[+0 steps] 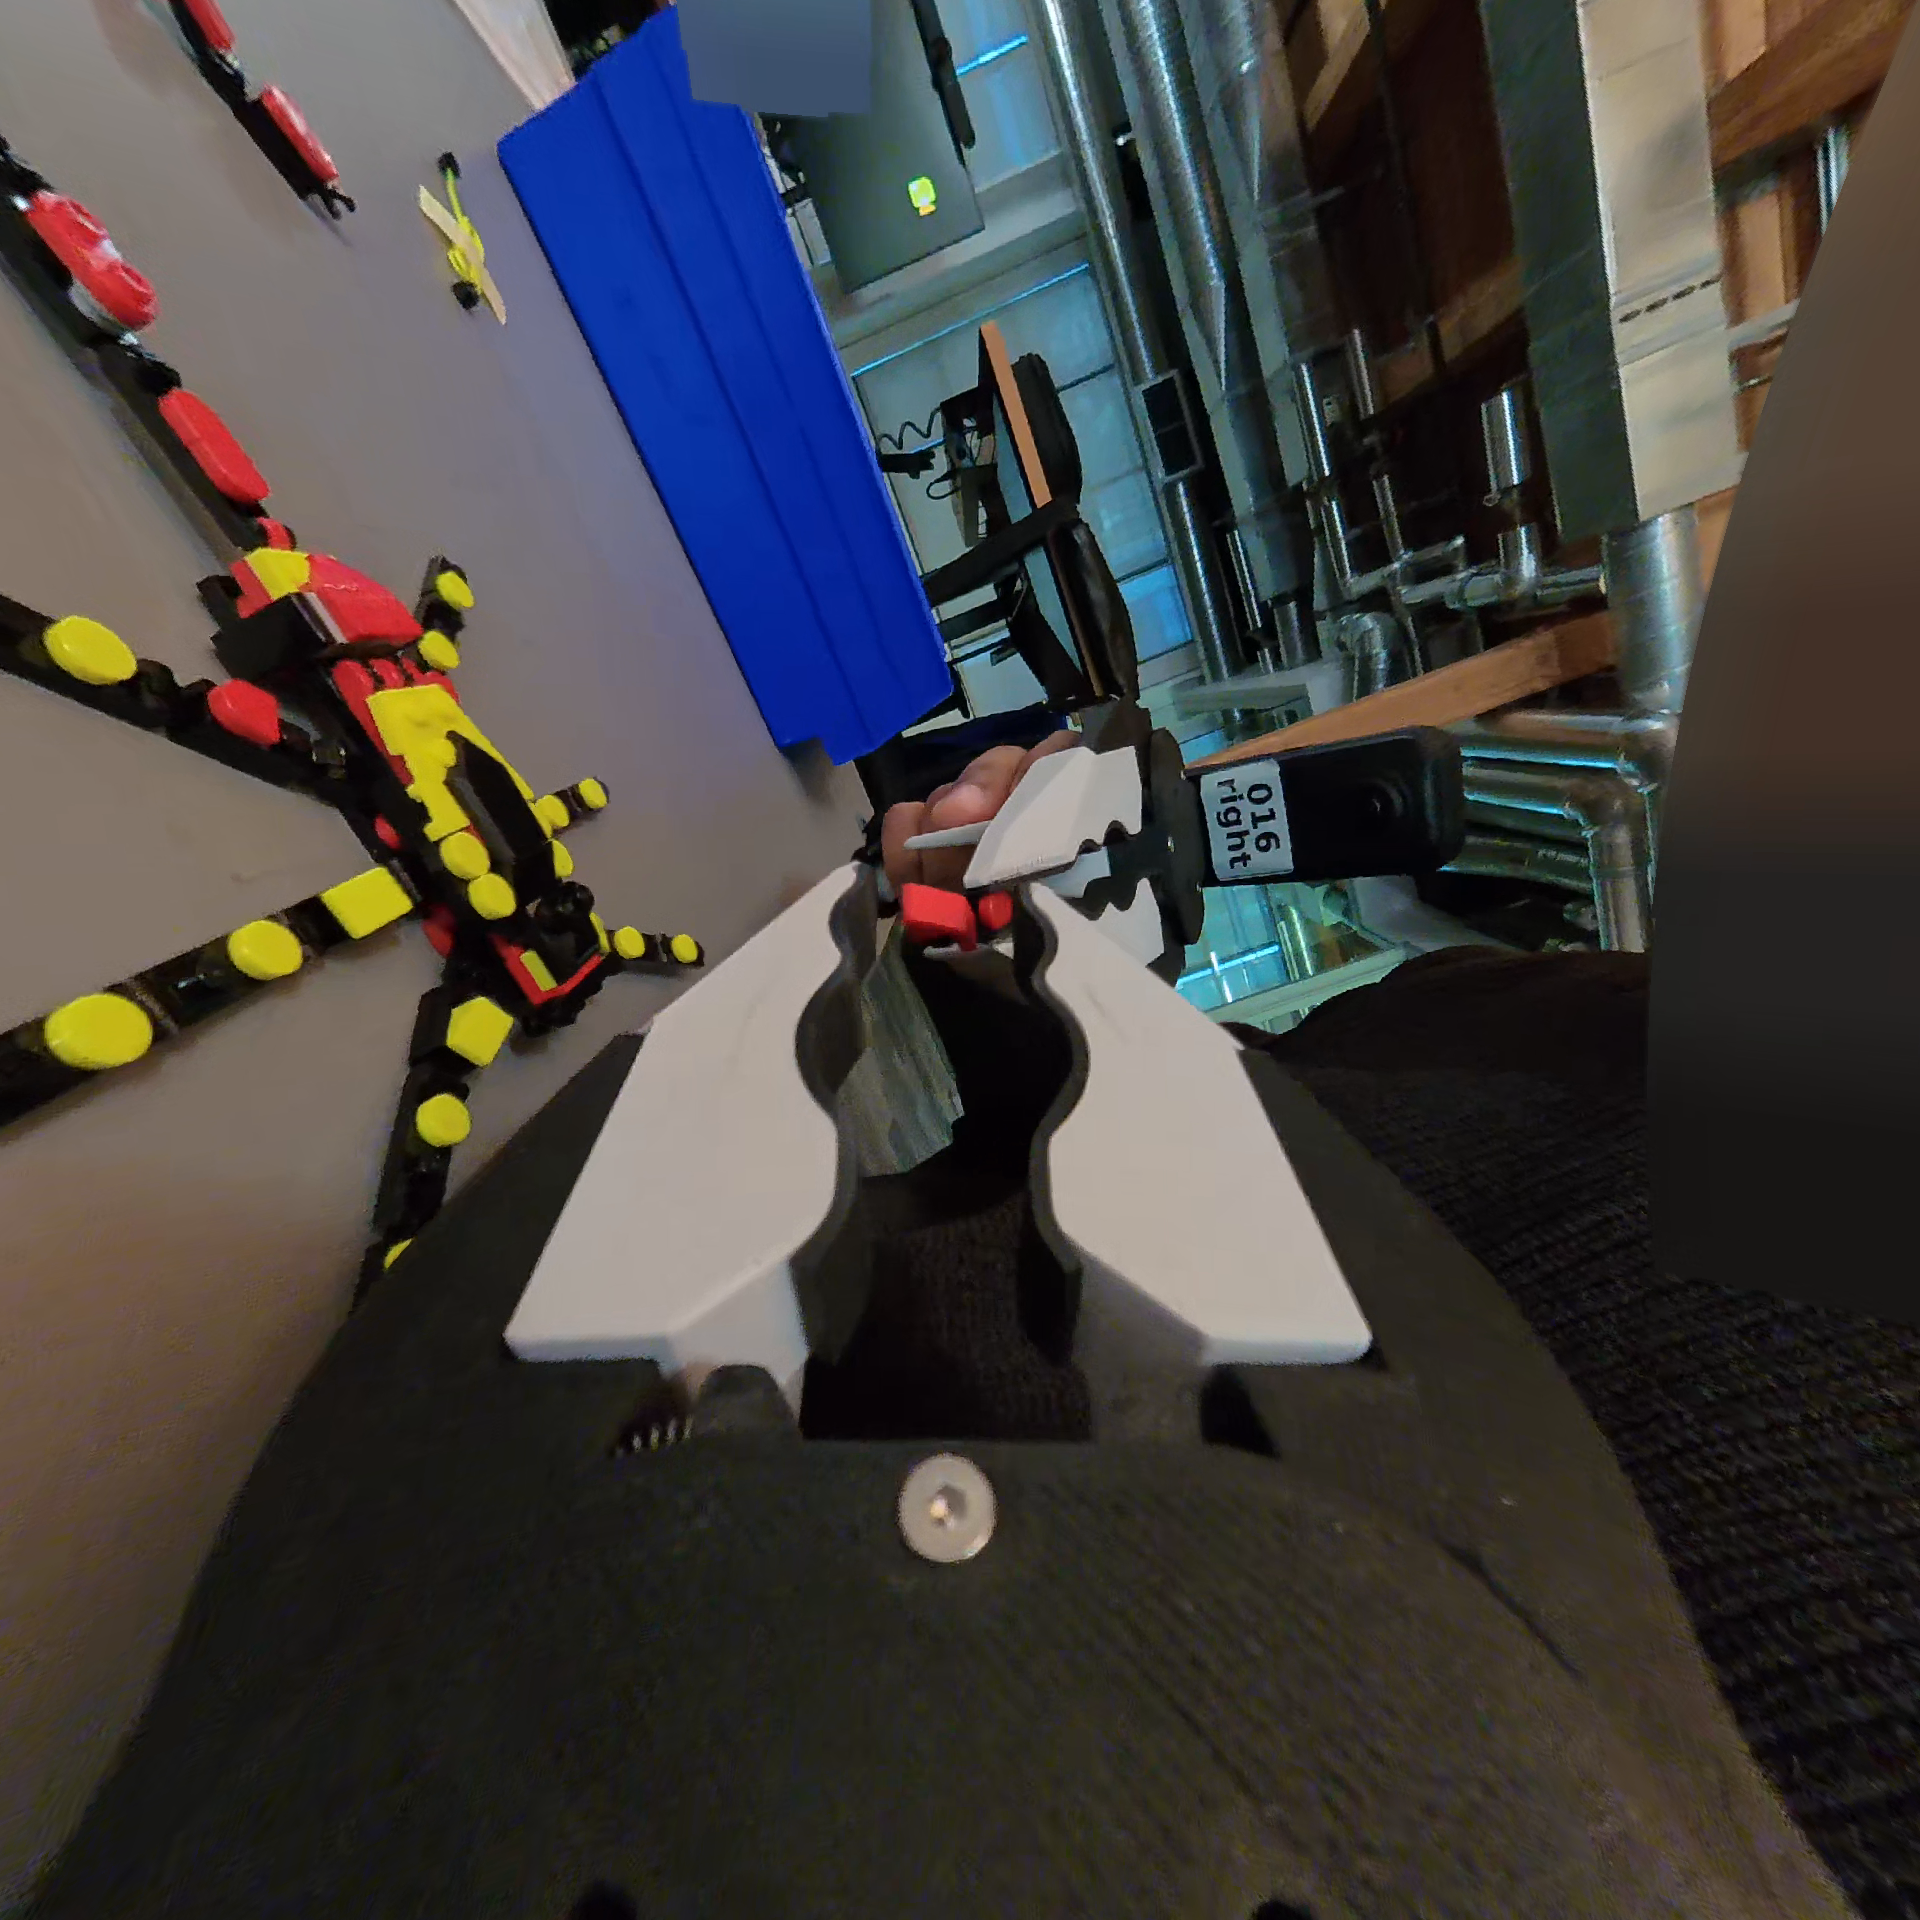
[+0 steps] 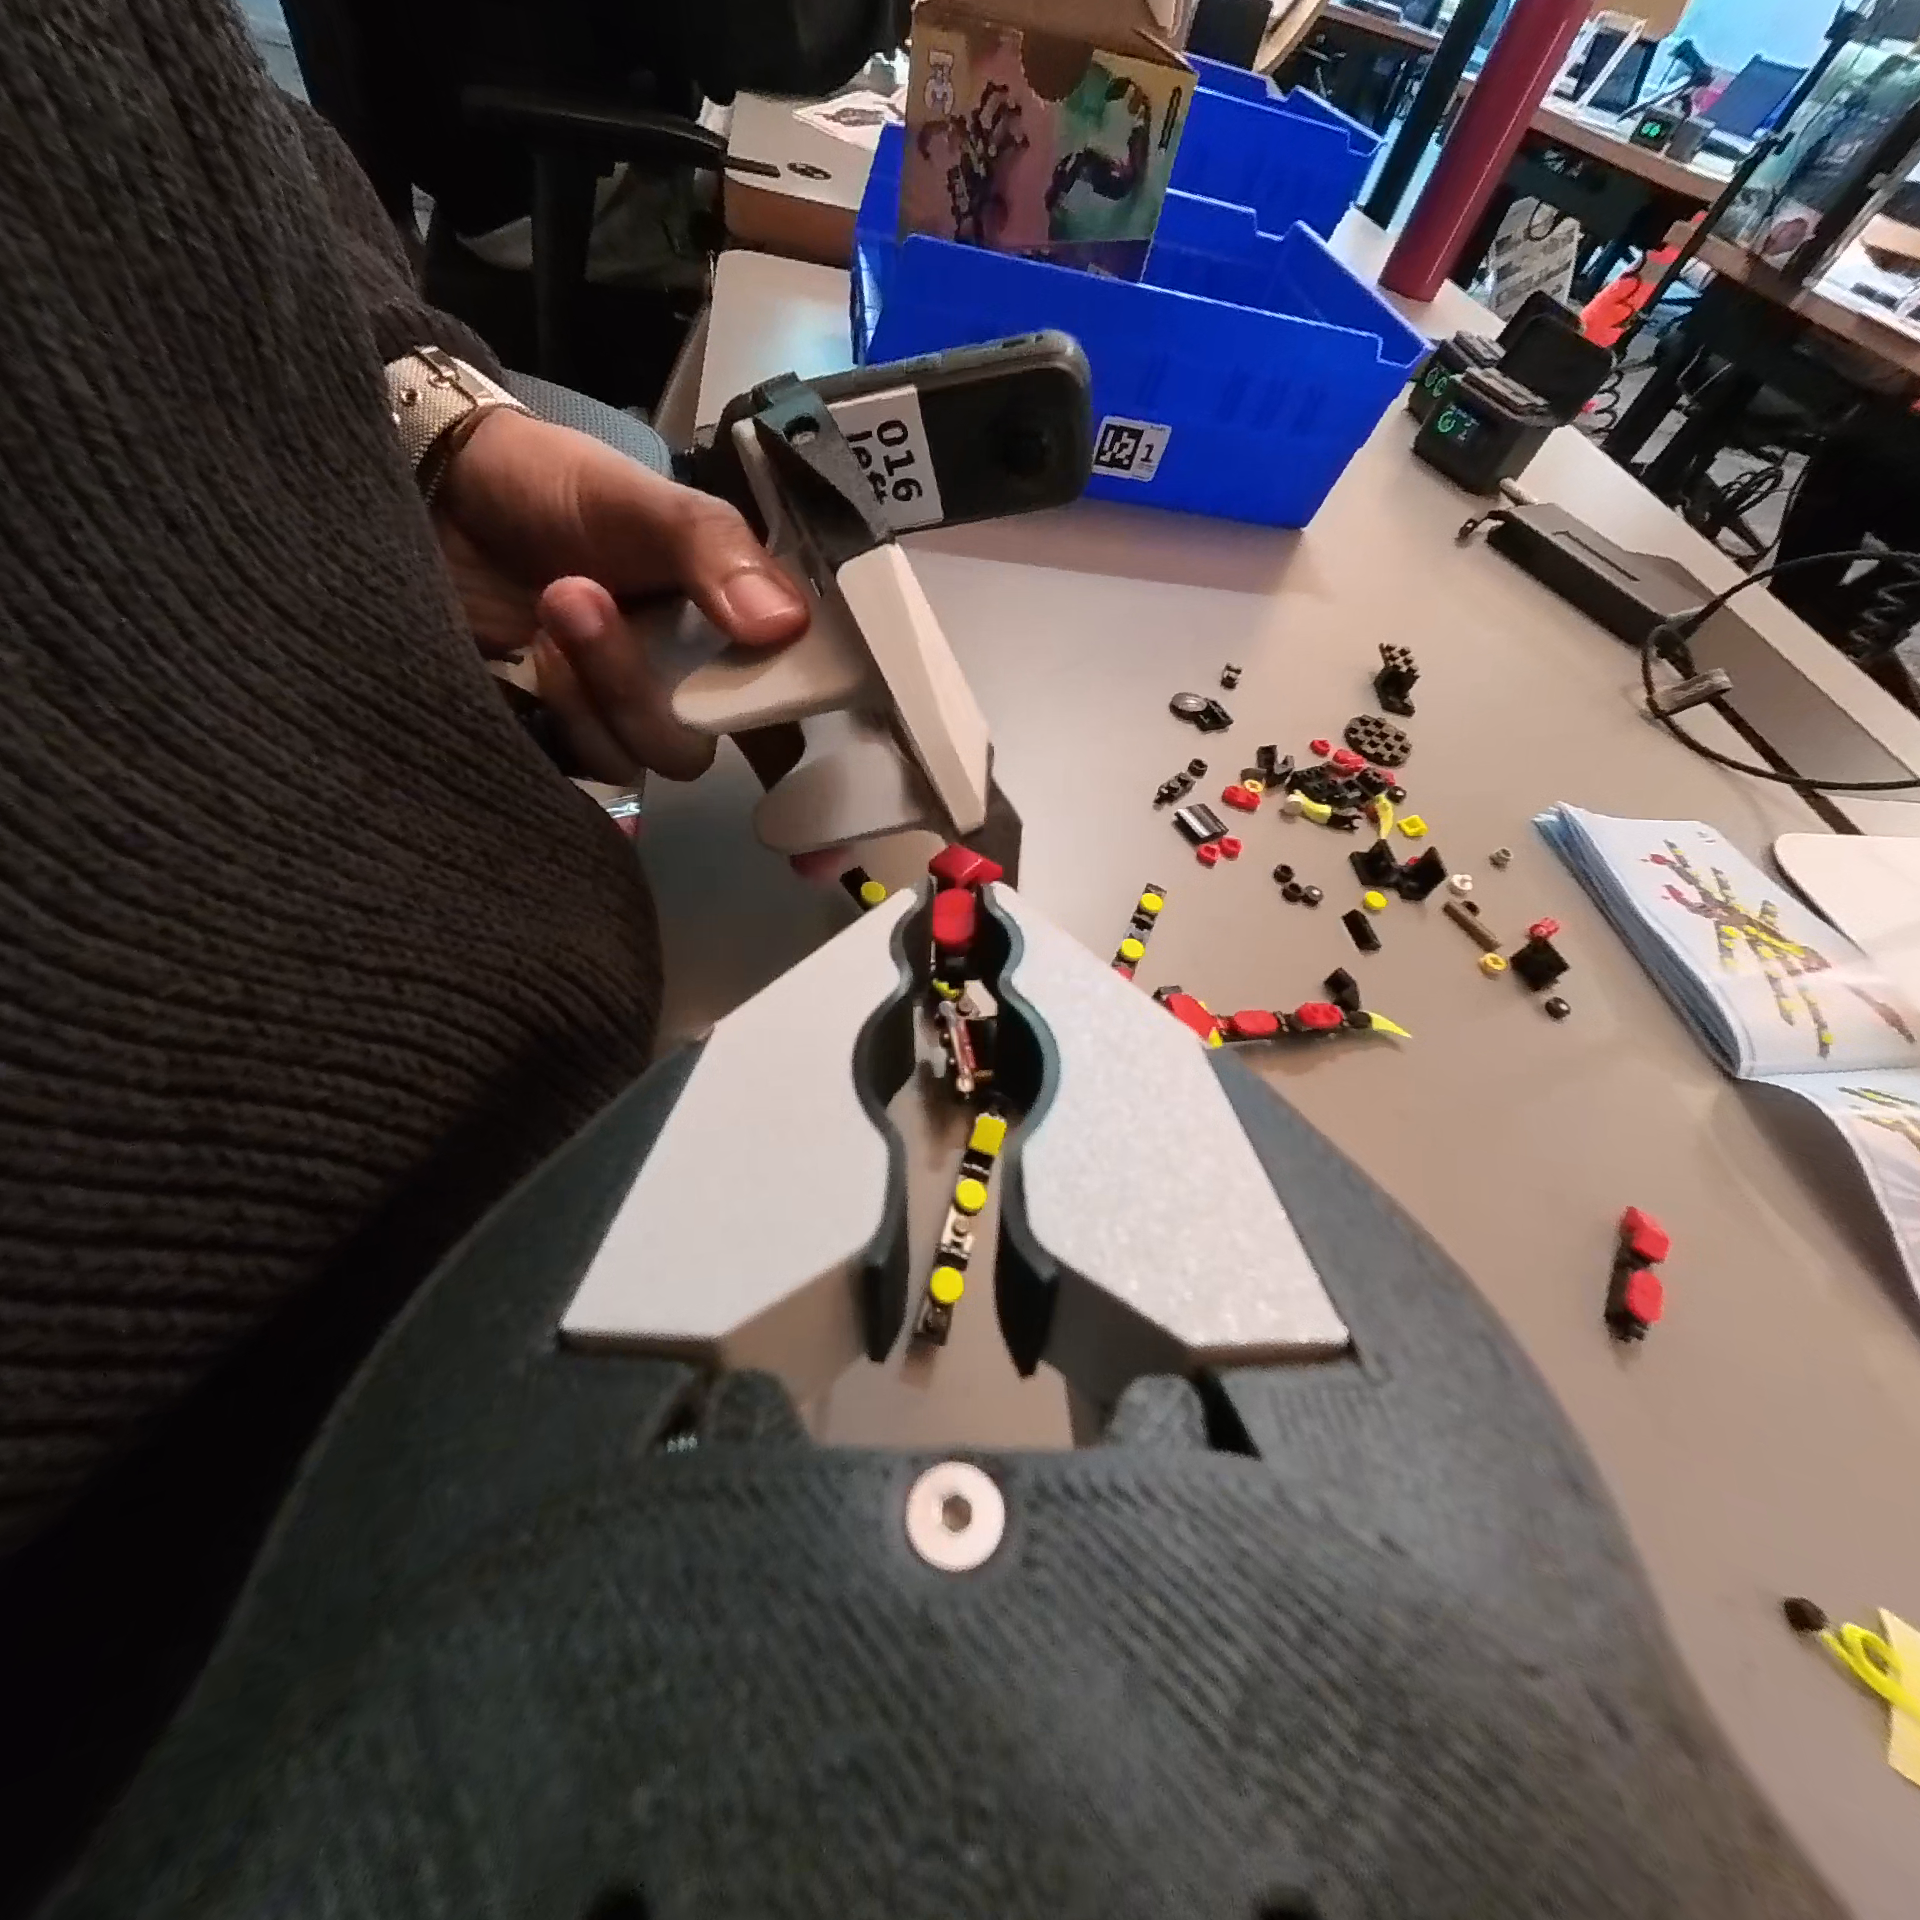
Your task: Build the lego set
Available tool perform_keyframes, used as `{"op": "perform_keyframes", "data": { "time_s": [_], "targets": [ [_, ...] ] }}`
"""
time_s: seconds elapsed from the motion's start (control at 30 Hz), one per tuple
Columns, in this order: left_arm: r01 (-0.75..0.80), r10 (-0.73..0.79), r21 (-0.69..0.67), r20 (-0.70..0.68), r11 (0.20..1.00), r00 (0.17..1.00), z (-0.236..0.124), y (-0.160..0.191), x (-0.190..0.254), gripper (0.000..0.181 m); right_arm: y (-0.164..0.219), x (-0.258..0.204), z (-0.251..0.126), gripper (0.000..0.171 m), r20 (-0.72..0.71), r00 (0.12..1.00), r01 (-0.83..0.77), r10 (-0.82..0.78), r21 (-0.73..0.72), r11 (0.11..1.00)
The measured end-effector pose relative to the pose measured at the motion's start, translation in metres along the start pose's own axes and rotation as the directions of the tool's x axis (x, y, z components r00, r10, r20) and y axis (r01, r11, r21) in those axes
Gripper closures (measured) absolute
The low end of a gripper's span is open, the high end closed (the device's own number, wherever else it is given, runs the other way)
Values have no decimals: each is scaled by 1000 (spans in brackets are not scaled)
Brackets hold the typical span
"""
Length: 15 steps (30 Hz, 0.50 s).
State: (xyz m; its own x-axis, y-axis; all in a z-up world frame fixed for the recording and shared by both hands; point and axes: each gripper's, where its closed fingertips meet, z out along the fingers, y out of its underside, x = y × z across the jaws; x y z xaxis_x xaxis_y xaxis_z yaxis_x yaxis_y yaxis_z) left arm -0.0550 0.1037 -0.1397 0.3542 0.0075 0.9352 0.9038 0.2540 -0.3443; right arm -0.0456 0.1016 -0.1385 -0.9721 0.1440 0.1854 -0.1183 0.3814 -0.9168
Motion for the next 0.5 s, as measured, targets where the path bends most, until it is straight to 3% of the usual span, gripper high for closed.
{"op": "perform_keyframes", "data": {
  "time_s": [0.13, 0.5],
  "targets": [
    [45, -45, 0, 7, 999, 999, -2, 2, -5, 153, 0, 4, -1, 166, -21, 1000, -4, 4, 3, 1000],
    [186, -182, 21, -137, 982, 974, 2, 1, 8, 171, -5, 7, 0, 166, -53, 999, 14, -12, 25, 1000]
  ]
}}
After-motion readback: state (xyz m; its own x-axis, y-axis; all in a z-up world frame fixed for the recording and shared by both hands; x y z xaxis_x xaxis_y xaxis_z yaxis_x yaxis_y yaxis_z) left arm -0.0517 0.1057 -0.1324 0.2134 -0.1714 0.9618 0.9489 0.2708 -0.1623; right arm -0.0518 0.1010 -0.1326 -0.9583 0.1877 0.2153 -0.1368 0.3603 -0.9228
